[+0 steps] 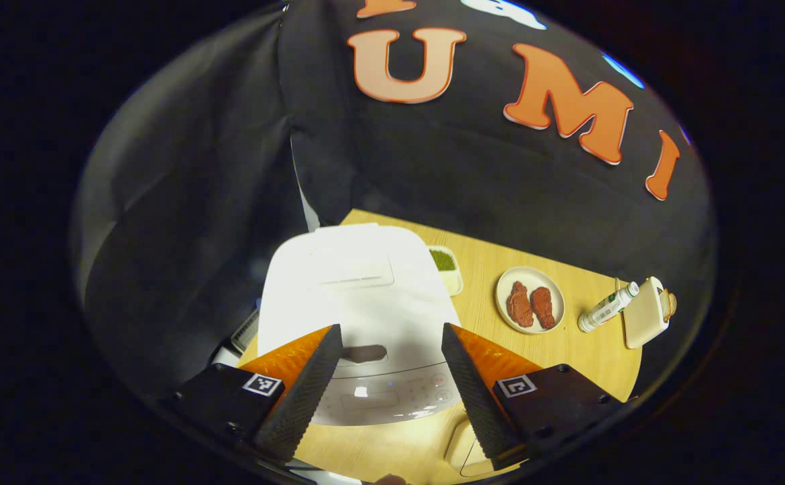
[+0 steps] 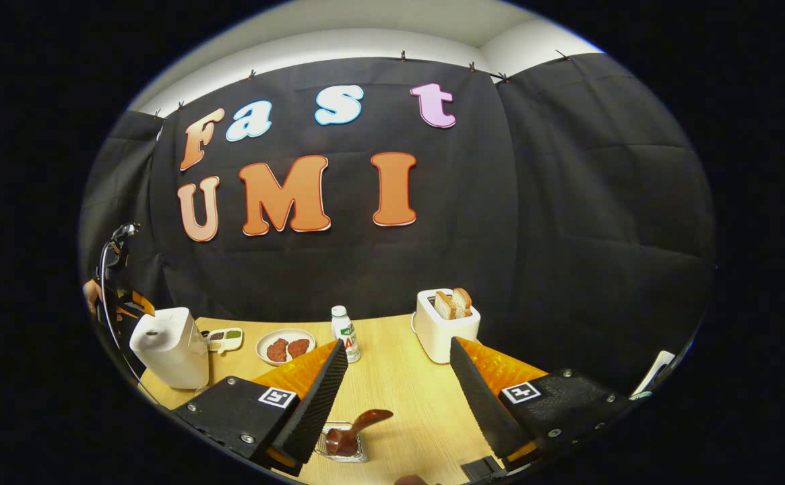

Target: Close the left gripper, press the button to open the rice cooker; take a wooden spoon from the chopstick holder with the right hand, scoop a spoonful of rice and pour it into the rice cooker, then put the wooden spoon back into the chopstick holder.

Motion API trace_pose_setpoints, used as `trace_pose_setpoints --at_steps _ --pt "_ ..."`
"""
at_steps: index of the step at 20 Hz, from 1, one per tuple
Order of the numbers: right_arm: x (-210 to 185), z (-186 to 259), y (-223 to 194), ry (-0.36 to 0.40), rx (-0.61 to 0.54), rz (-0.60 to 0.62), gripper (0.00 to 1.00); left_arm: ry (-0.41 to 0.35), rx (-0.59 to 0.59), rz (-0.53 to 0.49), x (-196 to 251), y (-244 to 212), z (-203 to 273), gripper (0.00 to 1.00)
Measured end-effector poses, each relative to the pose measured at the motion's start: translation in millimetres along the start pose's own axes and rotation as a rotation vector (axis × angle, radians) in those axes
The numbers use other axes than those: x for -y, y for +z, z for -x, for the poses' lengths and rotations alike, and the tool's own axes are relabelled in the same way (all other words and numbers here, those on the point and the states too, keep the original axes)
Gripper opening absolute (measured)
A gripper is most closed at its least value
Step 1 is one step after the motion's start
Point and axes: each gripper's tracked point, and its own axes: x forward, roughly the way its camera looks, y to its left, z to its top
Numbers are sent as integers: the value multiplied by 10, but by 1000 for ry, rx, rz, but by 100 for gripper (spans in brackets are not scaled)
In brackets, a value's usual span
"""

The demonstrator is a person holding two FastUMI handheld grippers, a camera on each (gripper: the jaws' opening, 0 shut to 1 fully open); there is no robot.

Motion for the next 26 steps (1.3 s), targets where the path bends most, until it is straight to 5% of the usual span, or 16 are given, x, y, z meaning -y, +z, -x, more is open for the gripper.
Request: trace_pose_setpoints --at_steps 6,13,26 --pt "-509 -185 681 91 143 24 95 -55 365 -100 136 742 1093 100" --pt "-1159 -98 1202 226 267 67 94 -95 632 -73 154 982 2101 100" --pt "-1659 214 1509 299 405 111 95 -147 827 -185 614 817 2835 99"
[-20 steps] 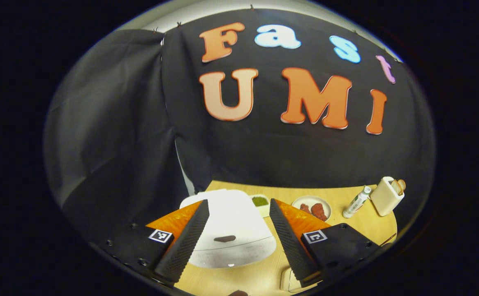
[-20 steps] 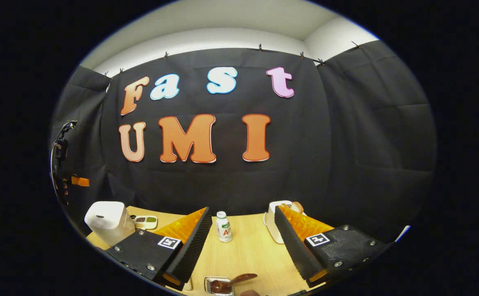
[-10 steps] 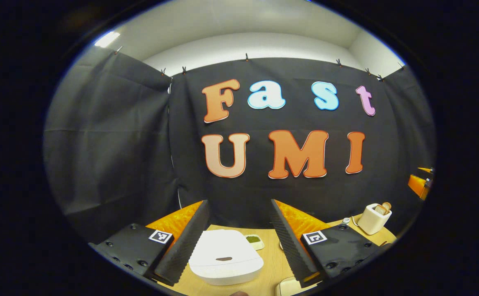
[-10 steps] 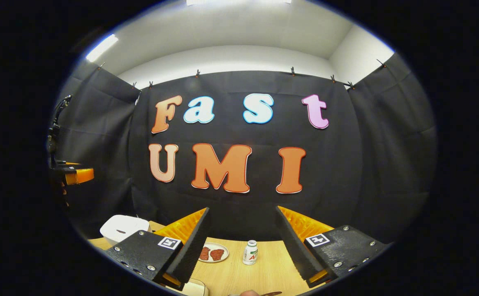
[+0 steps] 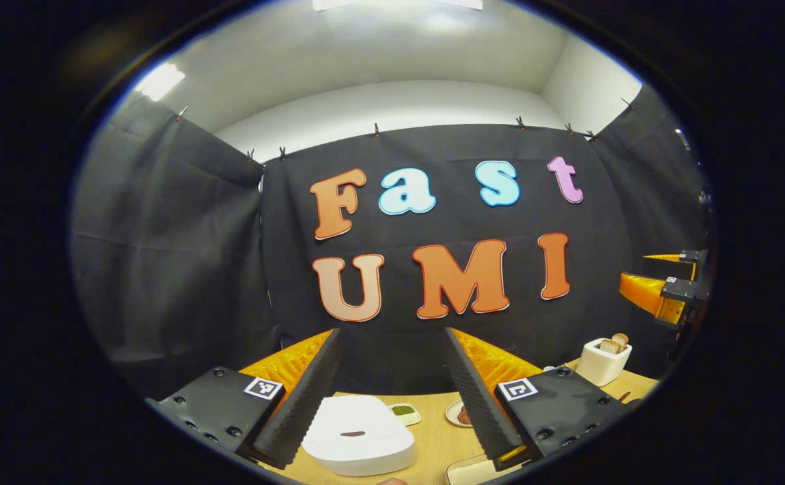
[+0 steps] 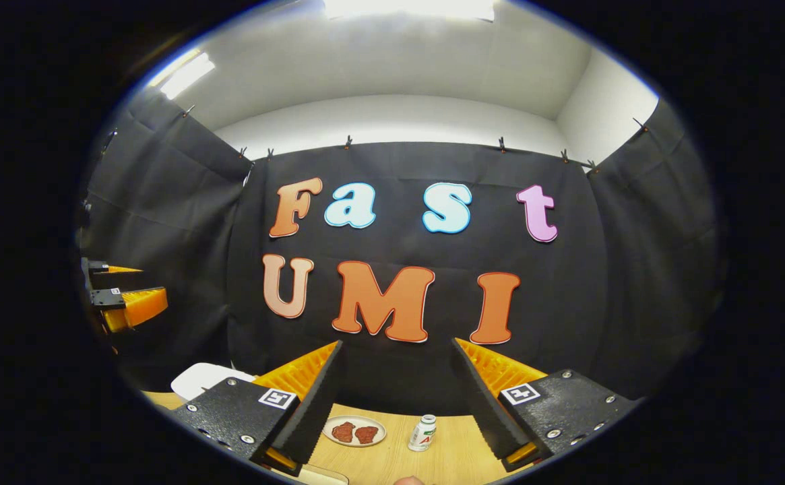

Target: Close the left gripper, press the button to open the rice cooker; take a wooden spoon from the chopstick holder with the right hand, scoop a spoonful of rice and pour it into the rice cooker, then put the wooden spoon back into the chopstick holder.

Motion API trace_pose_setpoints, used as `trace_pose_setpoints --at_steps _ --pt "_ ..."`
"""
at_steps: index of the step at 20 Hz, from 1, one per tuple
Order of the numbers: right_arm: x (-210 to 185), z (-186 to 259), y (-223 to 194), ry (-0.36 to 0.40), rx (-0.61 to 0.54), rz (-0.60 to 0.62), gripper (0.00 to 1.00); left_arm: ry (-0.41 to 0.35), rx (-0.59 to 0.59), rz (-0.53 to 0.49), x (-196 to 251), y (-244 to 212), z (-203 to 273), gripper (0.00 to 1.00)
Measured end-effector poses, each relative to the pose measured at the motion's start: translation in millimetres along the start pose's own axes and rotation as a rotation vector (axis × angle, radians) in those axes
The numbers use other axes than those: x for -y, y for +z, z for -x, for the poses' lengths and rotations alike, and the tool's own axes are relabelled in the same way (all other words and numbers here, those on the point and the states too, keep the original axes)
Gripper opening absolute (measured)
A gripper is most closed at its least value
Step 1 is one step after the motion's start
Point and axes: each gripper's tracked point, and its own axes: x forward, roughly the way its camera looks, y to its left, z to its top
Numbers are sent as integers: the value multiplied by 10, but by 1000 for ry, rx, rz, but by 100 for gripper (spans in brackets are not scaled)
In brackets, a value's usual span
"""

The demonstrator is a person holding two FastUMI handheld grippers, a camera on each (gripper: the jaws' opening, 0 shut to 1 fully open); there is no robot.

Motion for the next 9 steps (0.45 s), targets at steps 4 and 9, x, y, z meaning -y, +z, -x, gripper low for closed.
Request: trace_pose_setpoints --at_steps 4,9 --pt "-22 18 -49 0 -7 -12 95 -36 -20 17 158 -71 12 100" --pt "-52 47 -117 5 -19 -5 95 -50 -44 21 225 -159 26 100"
